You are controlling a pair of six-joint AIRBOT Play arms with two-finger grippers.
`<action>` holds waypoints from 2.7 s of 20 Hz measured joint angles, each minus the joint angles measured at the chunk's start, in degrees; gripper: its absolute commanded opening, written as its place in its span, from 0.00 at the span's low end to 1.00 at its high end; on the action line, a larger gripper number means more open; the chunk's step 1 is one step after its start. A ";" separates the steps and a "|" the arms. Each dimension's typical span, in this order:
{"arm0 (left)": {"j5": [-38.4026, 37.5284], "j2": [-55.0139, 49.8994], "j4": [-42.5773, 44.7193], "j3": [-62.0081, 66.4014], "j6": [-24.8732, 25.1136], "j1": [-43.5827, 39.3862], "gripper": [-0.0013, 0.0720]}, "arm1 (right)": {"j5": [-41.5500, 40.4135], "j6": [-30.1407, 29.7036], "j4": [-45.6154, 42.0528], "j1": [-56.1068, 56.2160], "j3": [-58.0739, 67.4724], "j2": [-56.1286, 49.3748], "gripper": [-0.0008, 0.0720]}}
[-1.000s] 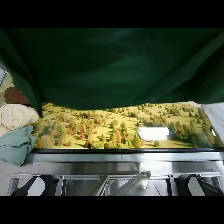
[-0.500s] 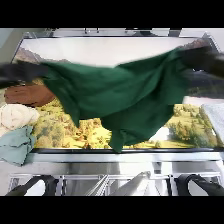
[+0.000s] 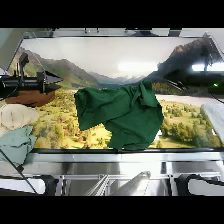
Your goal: Fold the shirts.
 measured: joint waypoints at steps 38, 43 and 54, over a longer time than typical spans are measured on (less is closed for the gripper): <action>3.69 4.63 21.20 -16.39 -13.90 -20.22 0.98 | 4.04 4.68 -2.14 -1.20 -34.25 17.81 0.04; 8.74 0.74 22.51 -16.37 -16.33 -24.33 0.80 | 2.82 4.79 -2.82 -1.20 -34.62 17.64 0.04; -6.38 -1.70 9.60 5.25 -16.20 -26.71 0.05 | 14.58 1.55 4.94 -7.17 -28.22 24.87 0.03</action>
